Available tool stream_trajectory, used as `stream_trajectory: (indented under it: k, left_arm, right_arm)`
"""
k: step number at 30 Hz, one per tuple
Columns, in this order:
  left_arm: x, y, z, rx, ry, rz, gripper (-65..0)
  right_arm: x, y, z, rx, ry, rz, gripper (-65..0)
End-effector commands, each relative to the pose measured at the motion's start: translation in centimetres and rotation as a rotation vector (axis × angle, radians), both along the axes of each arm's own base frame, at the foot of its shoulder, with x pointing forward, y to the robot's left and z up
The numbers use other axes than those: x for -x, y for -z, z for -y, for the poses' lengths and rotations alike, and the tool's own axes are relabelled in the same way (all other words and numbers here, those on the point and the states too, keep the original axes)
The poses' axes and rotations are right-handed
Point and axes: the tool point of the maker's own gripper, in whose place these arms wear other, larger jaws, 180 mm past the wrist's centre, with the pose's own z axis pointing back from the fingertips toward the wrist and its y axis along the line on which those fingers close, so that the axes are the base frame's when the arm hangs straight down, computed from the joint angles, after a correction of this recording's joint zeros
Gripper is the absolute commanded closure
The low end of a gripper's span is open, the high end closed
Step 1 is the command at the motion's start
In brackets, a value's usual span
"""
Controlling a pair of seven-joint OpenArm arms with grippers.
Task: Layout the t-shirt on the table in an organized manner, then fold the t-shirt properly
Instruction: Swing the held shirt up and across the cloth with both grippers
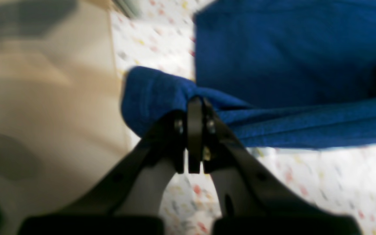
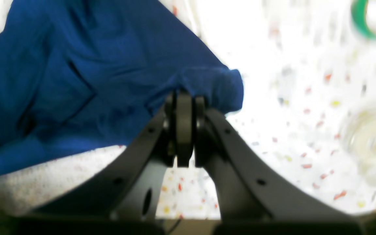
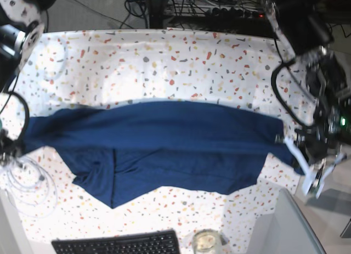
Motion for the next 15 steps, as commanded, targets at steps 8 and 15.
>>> stream_trajectory:
  k: [8, 15]
  left_arm:
    - [-11.1, -5.6, 3.0, -0.028, 0.109, 0.061, 0.0]
    - [-18.2, -11.9, 5.2, 0.067, 0.152, 0.193, 0.0]
  right_arm:
    - [-11.0, -7.2, 5.0, 0.11, 0.016, 0.197, -0.6]
    - [-17.2, -16.3, 7.1, 0.227, 0.021, 0.396, -0.6]
